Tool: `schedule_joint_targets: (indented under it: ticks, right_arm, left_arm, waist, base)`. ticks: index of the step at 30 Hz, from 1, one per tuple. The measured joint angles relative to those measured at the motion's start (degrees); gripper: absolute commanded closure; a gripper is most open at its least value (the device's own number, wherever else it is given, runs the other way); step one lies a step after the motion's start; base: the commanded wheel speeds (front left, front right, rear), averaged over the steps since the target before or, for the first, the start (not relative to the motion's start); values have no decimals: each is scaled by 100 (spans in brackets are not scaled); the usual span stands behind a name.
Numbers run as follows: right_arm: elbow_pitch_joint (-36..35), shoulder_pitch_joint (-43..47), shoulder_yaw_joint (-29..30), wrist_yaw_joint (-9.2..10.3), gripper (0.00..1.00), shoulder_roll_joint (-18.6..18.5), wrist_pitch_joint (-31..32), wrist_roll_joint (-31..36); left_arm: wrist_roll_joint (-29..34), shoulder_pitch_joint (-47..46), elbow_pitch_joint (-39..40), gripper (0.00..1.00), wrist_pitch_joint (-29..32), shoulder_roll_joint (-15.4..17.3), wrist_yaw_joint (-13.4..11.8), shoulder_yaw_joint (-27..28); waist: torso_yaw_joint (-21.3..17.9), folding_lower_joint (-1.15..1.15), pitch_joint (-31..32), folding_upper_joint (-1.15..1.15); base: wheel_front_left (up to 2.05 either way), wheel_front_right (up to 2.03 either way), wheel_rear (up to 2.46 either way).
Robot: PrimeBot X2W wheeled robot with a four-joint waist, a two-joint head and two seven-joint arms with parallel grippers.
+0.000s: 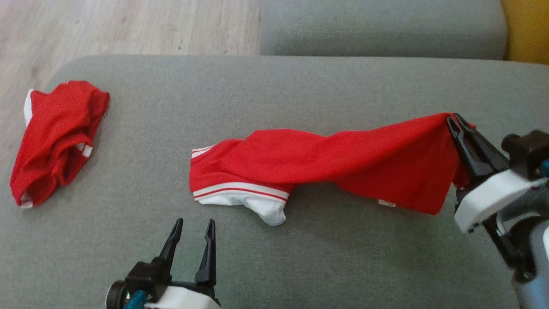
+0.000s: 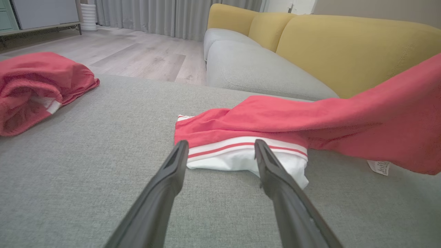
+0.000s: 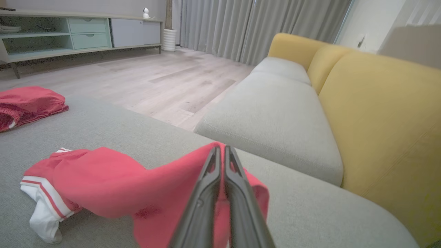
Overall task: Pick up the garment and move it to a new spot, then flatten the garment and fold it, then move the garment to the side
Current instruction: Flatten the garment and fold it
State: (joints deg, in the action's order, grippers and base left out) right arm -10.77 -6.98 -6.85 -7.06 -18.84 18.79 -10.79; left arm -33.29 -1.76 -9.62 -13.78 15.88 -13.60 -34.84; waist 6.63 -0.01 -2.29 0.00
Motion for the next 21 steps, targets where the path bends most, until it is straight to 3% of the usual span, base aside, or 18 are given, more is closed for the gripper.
schedule_joint_targets:
  ticks: [6,9,10,18,19,20,21]
  right_arm:
    - [1443,-1107,-33,0,100,-402,165,-63]
    - [2318,-2012,-92,0,100,-519,-22,-18]
    - [2318,-2012,-92,0,100,-519,-22,-18]
    - [4500,-3482,54,0,100,-611,-646,580]
    - [4713,-3627,190,0,72,-581,-801,703]
    - [4888,-3774,311,0,17,-546,-979,872]
    - [5040,-3916,378,0,0,-519,-1146,1049]
  left_arm:
    - [30,-145,21,0,-43,-30,108,-36]
    - [107,-361,12,0,-43,-82,169,-58]
    - [107,-361,12,0,-43,-82,169,-58]
    - [231,-718,-55,0,-49,-280,309,-214]
    - [265,-749,-60,0,-49,-299,310,-213]
    - [270,-777,-67,0,-49,-315,314,-214]
    - [274,-804,-82,0,-49,-337,346,-213]
  waist:
    - [212,1,-302,0]
    - [394,1,-468,0]
    - [394,1,-468,0]
    - [902,1,-985,0]
    - [947,2,-1057,0]
    - [987,2,-1128,0]
    - [1023,2,-1195,0]
  base:
    - [0,0,0]
    - [0,0,0]
    - [0,0,0]
    - [0,0,0]
    - [0,0,0]
    - [0,0,0]
    - [0,0,0]
